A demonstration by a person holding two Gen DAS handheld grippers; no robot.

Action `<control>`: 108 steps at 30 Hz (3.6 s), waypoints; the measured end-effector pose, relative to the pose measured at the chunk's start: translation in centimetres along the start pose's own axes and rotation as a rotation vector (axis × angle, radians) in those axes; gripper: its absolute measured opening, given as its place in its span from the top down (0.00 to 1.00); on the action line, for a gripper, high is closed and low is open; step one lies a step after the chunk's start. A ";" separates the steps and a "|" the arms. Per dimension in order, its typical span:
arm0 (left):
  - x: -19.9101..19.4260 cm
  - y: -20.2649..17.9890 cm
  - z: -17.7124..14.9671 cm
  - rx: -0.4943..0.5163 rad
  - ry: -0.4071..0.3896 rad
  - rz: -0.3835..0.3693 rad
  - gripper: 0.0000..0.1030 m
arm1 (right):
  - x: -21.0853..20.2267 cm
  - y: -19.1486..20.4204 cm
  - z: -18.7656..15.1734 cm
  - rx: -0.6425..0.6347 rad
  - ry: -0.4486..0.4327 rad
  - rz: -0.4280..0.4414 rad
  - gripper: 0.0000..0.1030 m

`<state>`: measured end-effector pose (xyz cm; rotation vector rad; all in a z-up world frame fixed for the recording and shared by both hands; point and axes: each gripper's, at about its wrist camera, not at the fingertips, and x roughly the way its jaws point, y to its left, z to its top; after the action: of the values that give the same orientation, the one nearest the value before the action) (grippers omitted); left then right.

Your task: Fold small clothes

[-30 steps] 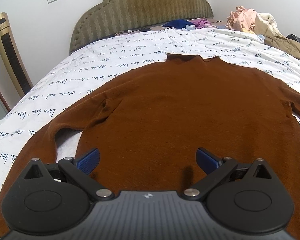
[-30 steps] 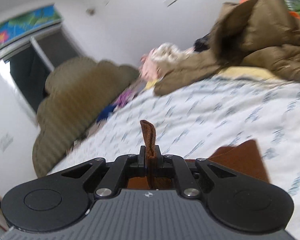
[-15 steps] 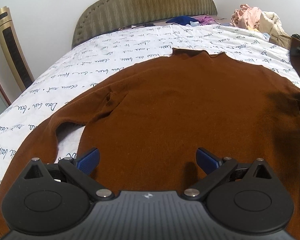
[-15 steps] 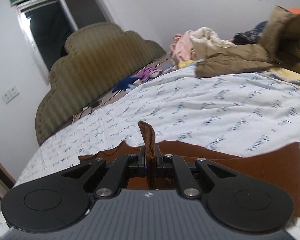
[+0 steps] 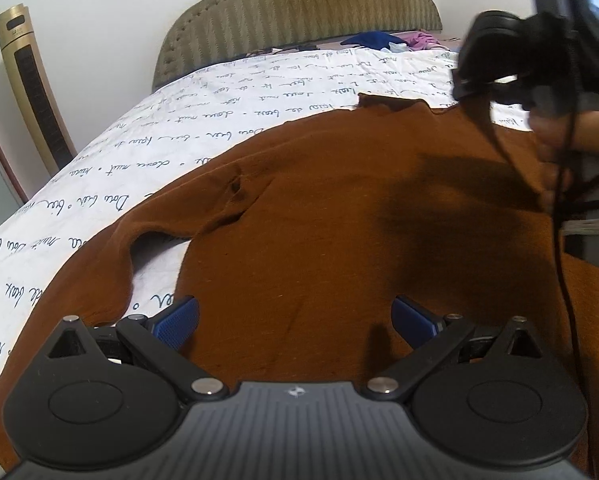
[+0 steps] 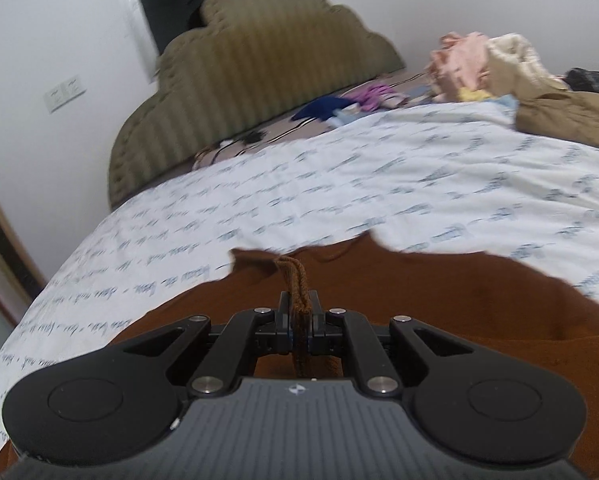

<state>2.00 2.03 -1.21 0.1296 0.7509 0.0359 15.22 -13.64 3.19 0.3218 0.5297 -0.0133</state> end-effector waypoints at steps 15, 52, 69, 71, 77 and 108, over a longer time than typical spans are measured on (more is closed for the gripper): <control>0.5 0.9 -0.5 -0.028 0.024 0.001 0.00 | 1.5 9.8 -1.1 -0.164 0.054 0.175 0.88; 0.4 2.9 -1.1 -0.081 0.041 0.024 0.00 | 3.4 10.8 -3.0 -0.123 0.271 0.296 0.66; -0.7 3.7 -1.2 -0.104 0.037 0.067 0.00 | 0.5 8.1 -4.7 -0.239 0.300 0.208 0.40; -1.1 4.5 -1.4 -0.144 0.040 0.082 0.00 | -0.7 7.7 -4.8 -0.235 0.279 0.224 0.40; -3.0 8.1 -3.3 -0.368 0.039 0.100 0.00 | -4.7 8.0 -6.0 -0.307 0.199 0.273 0.33; -4.4 24.8 -9.8 -1.246 -0.101 0.058 0.94 | -10.9 6.8 -8.3 -0.300 0.108 0.320 0.18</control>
<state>-7.54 27.30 -2.06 -1.0258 0.5165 0.5356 2.33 -5.37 3.91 0.1107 0.5731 0.3924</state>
